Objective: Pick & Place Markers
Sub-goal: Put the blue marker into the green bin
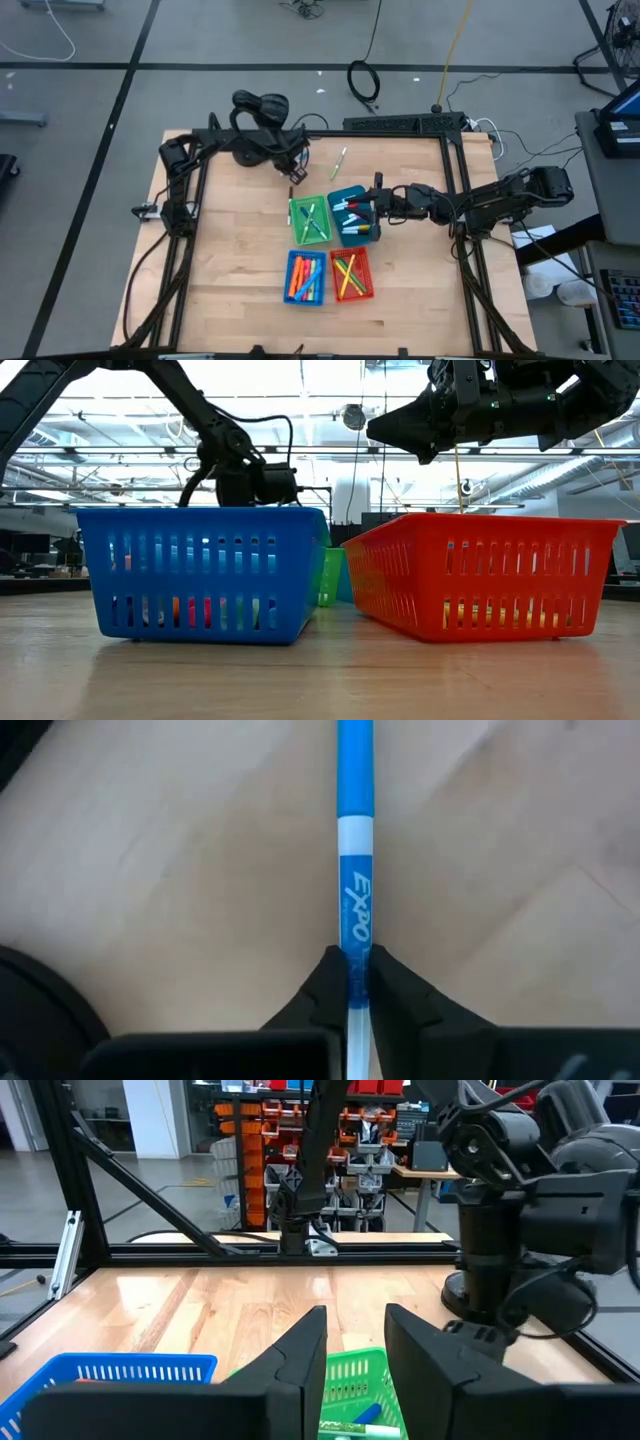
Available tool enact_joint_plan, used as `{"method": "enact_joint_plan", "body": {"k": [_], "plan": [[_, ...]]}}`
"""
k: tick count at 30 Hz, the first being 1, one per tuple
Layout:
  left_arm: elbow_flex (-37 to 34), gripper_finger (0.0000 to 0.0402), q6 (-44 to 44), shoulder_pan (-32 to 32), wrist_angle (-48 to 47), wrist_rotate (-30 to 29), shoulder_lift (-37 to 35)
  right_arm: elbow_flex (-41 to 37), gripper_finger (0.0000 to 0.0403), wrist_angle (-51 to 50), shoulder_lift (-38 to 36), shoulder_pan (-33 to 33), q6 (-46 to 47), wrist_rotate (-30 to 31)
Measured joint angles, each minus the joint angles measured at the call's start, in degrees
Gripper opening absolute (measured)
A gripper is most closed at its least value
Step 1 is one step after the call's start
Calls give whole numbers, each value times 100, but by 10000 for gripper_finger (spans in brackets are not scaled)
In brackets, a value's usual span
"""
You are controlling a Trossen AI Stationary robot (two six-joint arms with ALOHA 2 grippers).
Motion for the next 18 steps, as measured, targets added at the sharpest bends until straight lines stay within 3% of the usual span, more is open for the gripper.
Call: {"method": "enact_joint_plan", "body": {"k": [8,18], "plan": [[-29,20,83,-602,-355,-85,-773,0,91,-2,0,0,2,-2],[-18,20,57,-1414,-704,-663,-1826,0,91,-1,0,0,4,-2]]}}
